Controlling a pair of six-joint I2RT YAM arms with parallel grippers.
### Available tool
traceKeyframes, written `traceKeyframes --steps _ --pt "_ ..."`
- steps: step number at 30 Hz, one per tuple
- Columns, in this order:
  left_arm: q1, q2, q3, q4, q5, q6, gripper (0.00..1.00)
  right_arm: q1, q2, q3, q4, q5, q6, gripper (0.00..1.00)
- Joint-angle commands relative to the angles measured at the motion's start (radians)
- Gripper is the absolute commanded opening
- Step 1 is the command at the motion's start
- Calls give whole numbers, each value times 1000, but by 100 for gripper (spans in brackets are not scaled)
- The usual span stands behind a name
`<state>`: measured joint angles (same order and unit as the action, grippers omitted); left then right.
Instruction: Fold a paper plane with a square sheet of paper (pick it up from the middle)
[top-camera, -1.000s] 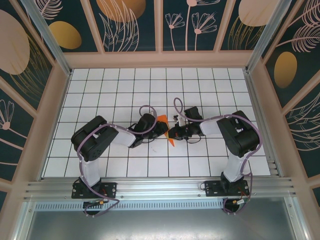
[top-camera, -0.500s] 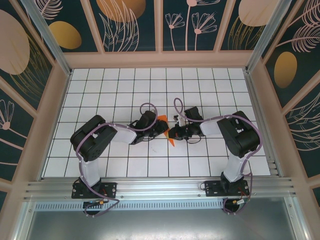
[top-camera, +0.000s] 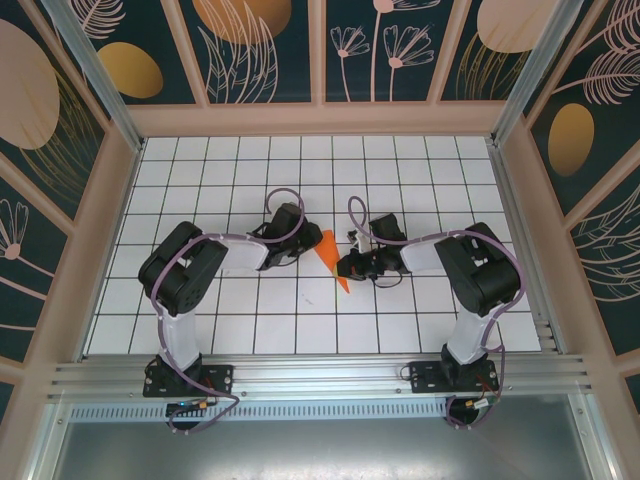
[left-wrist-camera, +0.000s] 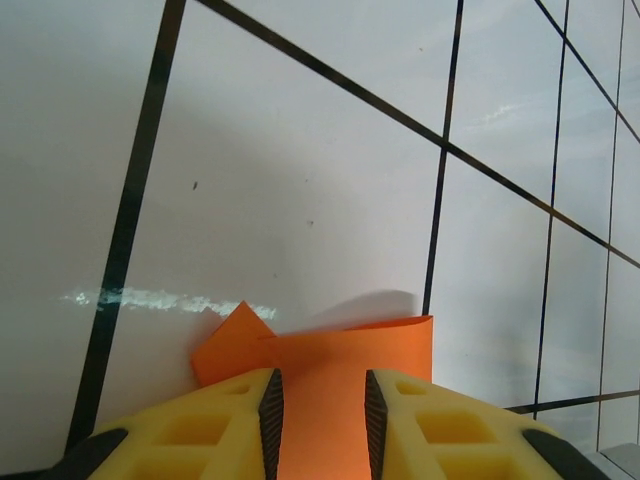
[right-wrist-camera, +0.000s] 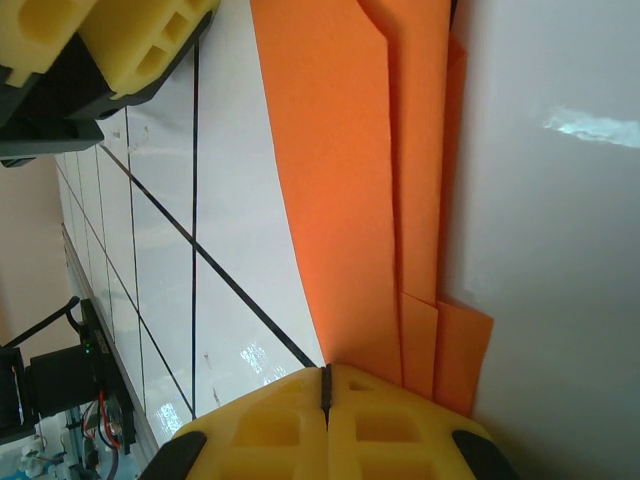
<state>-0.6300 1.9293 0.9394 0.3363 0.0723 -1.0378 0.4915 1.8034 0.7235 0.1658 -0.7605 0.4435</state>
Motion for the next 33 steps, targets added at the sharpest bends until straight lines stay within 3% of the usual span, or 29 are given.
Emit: traceKeyframes --steps 1,13,22,33 --pt "18 56 27 -77 -29 45 32 -21 41 -59 -148 155 -38 0" --pt "67 -22 64 -141 -72 105 34 -30 41 -57 -137 153 -29 0" --pt "4 -122 54 -100 77 150 32 -30 43 -44 -149 159 -23 0" --pt "-60 12 38 51 235 71 27 -31 47 -45 -133 158 -15 0"
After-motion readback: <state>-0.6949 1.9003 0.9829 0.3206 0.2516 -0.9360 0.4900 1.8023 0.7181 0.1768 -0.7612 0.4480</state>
